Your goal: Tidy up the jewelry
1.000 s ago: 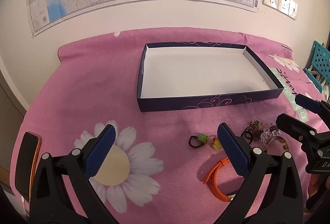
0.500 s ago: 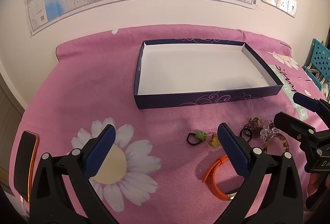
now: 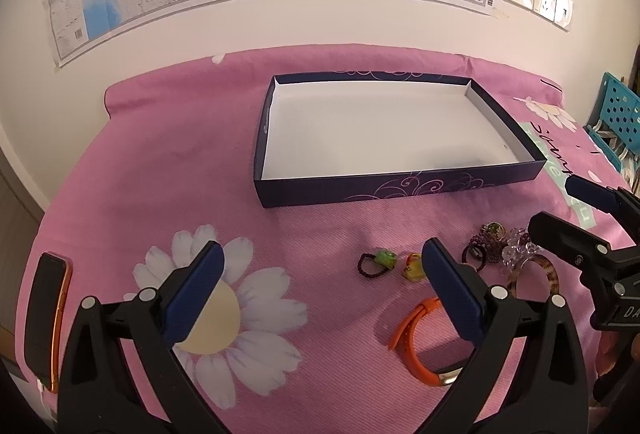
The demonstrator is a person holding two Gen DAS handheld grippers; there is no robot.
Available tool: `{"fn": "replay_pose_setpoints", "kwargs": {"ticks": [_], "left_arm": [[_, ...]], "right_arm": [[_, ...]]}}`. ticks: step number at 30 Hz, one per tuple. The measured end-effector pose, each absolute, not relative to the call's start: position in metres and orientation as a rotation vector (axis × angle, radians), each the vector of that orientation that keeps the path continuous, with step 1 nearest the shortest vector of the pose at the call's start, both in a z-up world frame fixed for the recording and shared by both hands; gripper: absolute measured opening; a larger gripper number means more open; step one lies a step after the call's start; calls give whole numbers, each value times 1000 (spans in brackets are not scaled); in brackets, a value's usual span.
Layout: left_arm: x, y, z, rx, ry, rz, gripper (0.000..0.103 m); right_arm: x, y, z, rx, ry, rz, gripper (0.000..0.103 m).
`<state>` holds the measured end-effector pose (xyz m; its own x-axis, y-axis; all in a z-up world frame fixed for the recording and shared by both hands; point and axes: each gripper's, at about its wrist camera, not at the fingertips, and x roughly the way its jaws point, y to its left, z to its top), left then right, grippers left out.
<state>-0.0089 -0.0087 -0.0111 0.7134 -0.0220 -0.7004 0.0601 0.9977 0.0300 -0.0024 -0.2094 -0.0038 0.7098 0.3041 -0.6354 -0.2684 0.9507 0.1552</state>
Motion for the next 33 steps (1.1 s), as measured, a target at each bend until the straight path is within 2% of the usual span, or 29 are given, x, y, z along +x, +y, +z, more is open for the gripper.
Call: {"fn": "replay_pose_setpoints", "kwargs": {"ticks": [21,23,24,27,29,33], "left_arm": [[-25,-17,-29,108,849,-247,97],[-28,-18,-32,113,858,-275,95],[-29,-19,-34,120,869,-293,91],[-28,-22,-40,117,895,-331,81],[-29,-22,-41,105,899,-348,75],[-30,-24,-42,106,914,-384,50]], "right_arm": [[-10,-235,-24,54,808,324,96],[-14,-238,-29,48,833,330,96],[-15,-239,-31,47,841,331,95],[-17,-241,-36,52,873,346,81],[-19,-241,-40,60,894,370,60],[-23,-234,-42,21,909,400,40]]}}
